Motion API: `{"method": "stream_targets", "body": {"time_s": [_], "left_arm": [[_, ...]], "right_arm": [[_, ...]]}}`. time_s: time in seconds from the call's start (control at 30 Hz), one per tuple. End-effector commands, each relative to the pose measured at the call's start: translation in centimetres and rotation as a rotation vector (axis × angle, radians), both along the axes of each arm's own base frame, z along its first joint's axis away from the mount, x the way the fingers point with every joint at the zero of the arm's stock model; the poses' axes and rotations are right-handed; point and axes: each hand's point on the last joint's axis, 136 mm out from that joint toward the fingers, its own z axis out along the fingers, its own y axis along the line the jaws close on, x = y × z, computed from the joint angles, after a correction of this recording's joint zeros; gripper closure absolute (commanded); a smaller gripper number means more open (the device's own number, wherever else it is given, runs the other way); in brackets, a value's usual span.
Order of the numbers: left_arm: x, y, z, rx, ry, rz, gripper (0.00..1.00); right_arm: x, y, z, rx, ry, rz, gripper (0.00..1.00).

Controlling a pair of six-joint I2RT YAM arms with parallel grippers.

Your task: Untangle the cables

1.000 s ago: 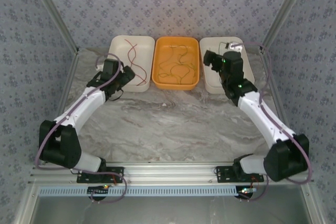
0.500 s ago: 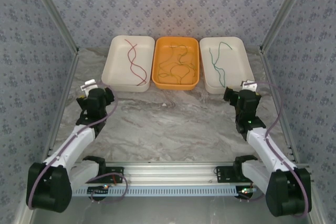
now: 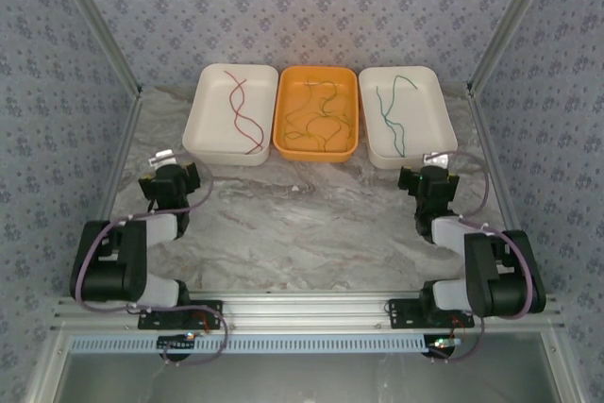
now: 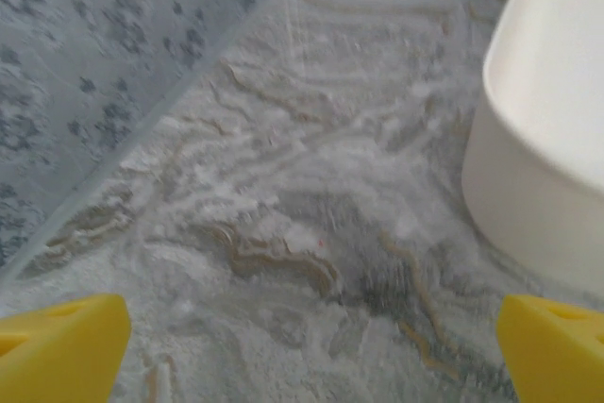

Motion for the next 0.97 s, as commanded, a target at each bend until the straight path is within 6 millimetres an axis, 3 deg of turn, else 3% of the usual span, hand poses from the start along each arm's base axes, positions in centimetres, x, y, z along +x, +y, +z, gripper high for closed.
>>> {"method": "stream_targets", "body": {"time_s": [0.0,0.07,0.3,0.43,0.93], "left_arm": [[1.5,-2.2,2.2,0.029,-0.121,-0.113,0.01],[1.6,-3.2,1.7,0.034,-0.121,-0.165,0.01],[1.2,-2.7,1.1,0.015,-0.134,-0.147,0.01],[2.4,-1.7,0.7,-0.042,-0.095,-0.143,0.01],[2.3,-1.8,0.5,-0.042,-0.085,-0.144,0.01]], "right_arm": [[0.9,-1.2,0.5,0.044,-0.108,0.023,0.01],[1.0,-0.6,0.1,0.046,-0.097,0.062,0.01],[1.6,1.1,-0.8,0.036,-0.099,0.17,0.01],[2.0,-0.5,-1.0,0.017,-0.06,0.049,0.01],[2.1,-0.3,-0.9,-0.008,-0.053,0.043,0.01]]}}
